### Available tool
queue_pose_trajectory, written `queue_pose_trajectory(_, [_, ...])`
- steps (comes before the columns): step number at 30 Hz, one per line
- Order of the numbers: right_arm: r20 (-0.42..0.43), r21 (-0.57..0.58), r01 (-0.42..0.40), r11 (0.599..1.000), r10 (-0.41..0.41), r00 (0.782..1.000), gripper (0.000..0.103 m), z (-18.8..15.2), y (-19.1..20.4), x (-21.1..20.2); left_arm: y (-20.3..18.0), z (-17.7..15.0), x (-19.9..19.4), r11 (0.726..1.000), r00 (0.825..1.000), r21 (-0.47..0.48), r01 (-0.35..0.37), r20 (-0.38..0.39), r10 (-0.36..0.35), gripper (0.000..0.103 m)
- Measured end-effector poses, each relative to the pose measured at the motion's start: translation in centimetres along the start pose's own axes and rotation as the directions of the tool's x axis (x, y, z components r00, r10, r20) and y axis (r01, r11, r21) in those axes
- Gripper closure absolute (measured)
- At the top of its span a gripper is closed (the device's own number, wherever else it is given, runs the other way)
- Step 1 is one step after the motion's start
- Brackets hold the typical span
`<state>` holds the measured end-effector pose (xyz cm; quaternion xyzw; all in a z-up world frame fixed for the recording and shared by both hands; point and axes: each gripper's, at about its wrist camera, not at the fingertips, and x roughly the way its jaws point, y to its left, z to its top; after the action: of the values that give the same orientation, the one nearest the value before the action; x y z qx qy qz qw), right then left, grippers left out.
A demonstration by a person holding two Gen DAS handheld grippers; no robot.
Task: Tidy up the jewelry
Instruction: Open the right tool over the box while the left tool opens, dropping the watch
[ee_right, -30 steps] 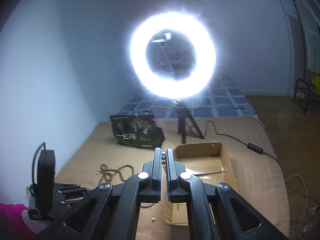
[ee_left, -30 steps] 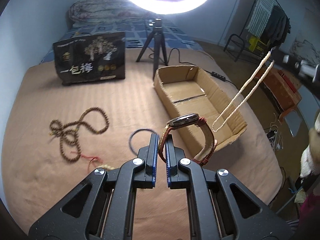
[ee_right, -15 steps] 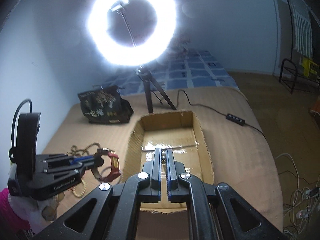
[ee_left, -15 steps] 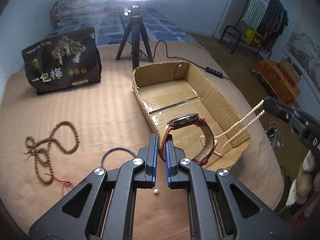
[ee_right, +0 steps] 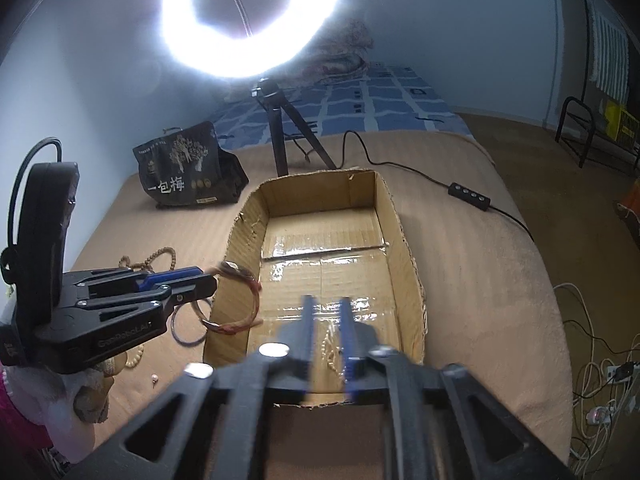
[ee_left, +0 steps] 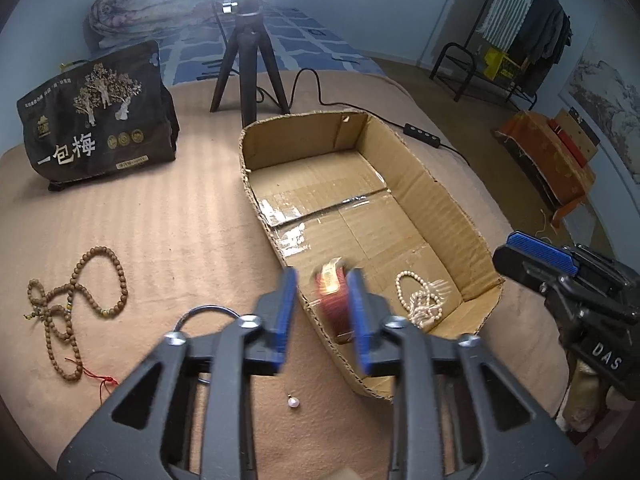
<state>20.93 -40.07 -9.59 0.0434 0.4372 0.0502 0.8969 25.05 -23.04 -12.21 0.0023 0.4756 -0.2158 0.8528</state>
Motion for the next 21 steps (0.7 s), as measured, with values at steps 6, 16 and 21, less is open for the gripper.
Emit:
queue_pose_trajectory(6, [0.009, 0.014, 0.042, 0.999, -0.042, 0.999, 0.042, -0.2, -0.2, -0.2, 0.4, 0.0, -0.5, 1.0, 1.0, -0.001, -0.023, 0.014, 0.023, 0.067])
queue_pose_trajectory(16, [0.01, 0.014, 0.065, 0.998, -0.065, 0.998, 0.025, -0.3, 0.5, -0.5, 1.4, -0.4, -1.8, 0.999, 0.998, -0.003, -0.046, 0.031, 0.046, 0.067])
queue_pose_trajectory(21, [0.017, 0.002, 0.079, 0.997, -0.079, 0.997, 0.018, -0.3, 1.1, -0.7, 2.6, -0.5, -2.7, 0.998, 0.997, -0.012, -0.058, 0.04, 0.058, 0.067])
